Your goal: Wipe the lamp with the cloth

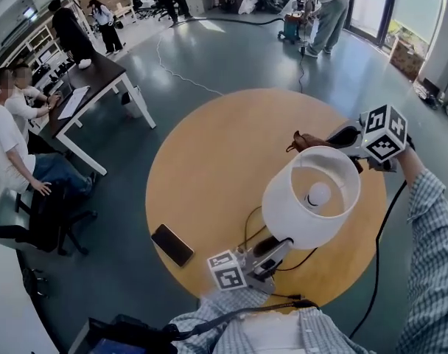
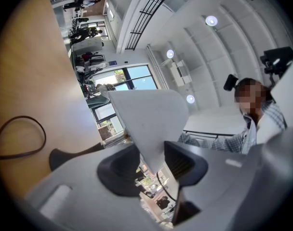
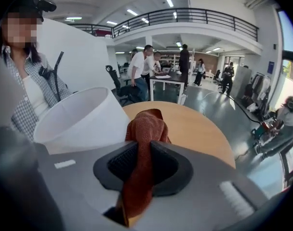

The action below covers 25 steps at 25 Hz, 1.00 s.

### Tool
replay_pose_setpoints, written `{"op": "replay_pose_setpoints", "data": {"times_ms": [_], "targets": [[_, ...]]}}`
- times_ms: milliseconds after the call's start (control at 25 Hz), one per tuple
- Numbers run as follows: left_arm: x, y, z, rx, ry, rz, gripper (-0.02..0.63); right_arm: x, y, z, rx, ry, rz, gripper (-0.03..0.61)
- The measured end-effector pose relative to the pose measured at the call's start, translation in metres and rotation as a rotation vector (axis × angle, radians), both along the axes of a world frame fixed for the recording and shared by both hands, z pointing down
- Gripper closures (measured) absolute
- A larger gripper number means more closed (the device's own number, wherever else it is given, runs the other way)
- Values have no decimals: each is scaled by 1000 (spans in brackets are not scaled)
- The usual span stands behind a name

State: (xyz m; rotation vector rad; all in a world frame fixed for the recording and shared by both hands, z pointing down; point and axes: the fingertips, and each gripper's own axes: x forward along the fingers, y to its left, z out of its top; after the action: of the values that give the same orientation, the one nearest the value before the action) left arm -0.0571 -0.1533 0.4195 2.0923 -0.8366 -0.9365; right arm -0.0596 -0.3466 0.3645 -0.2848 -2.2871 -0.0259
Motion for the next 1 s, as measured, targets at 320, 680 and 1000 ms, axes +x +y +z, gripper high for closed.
{"op": "replay_pose_setpoints", "data": {"times_ms": [320,680,1000], "targets": [[-3,-3,7,5,1,-3,456,-63,21,0,30,134,-261,502],[0,-3,10,-1,-1,-2,460,-105,60,3,185,296,-538,502],[-3,-5,13,-8,-8,0,460,-115,106,-1,414,414,-824,502]]}}
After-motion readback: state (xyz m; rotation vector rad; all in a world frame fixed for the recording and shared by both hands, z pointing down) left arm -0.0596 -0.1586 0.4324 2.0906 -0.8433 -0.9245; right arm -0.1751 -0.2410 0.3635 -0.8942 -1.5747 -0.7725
